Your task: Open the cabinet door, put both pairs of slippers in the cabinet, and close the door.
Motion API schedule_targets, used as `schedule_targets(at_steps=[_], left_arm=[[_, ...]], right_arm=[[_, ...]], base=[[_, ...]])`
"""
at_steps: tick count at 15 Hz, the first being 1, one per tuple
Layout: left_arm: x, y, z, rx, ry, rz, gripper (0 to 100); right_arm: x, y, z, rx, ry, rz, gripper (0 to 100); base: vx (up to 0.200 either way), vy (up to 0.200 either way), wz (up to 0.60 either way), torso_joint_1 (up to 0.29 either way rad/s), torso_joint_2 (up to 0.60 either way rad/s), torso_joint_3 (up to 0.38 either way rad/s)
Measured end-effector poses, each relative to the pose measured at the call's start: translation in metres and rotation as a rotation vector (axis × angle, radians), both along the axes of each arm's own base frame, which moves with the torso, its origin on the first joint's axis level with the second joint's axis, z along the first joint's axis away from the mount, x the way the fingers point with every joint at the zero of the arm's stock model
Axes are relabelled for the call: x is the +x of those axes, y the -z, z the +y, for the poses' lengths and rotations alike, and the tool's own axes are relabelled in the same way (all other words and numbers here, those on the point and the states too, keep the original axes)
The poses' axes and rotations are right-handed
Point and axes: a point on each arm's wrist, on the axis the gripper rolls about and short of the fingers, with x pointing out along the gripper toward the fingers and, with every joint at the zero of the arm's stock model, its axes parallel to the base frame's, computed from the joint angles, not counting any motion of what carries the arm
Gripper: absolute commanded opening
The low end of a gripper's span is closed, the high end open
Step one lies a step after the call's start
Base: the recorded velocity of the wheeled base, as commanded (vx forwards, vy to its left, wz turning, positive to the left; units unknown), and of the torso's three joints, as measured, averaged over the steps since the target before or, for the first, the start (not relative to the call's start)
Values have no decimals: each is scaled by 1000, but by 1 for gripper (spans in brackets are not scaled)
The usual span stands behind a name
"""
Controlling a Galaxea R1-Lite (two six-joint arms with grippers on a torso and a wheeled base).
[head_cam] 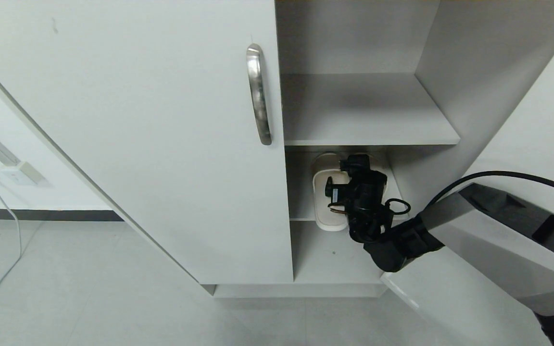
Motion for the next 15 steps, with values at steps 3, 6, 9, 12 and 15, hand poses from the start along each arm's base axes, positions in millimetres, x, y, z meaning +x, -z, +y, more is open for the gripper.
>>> schedule_targets(at_steps=[3, 6, 9, 12, 15], left_arm=[[0, 0, 0, 4, 0, 0, 0], [0, 0, 0, 6, 0, 0, 0], [0, 0, 0, 6, 0, 0, 0], [0, 0, 0, 5, 0, 0, 0], [0, 0, 0, 5, 1, 0, 0]], right_arm=[[-22, -7, -2, 2, -19, -4, 100], [-51, -12, -6, 9, -42, -13, 100], [-86, -3, -14, -14, -75, 16, 100], [-119, -3, -13, -31, -125, 25, 100], [-130, -9, -9, -28, -151, 18, 100]], base=[[0, 0, 0, 0, 0, 0], [0, 0, 0, 0, 0, 0], [0, 0, 0, 0, 0, 0], [0, 0, 0, 0, 0, 0], [-133, 0, 0, 0, 3, 2]])
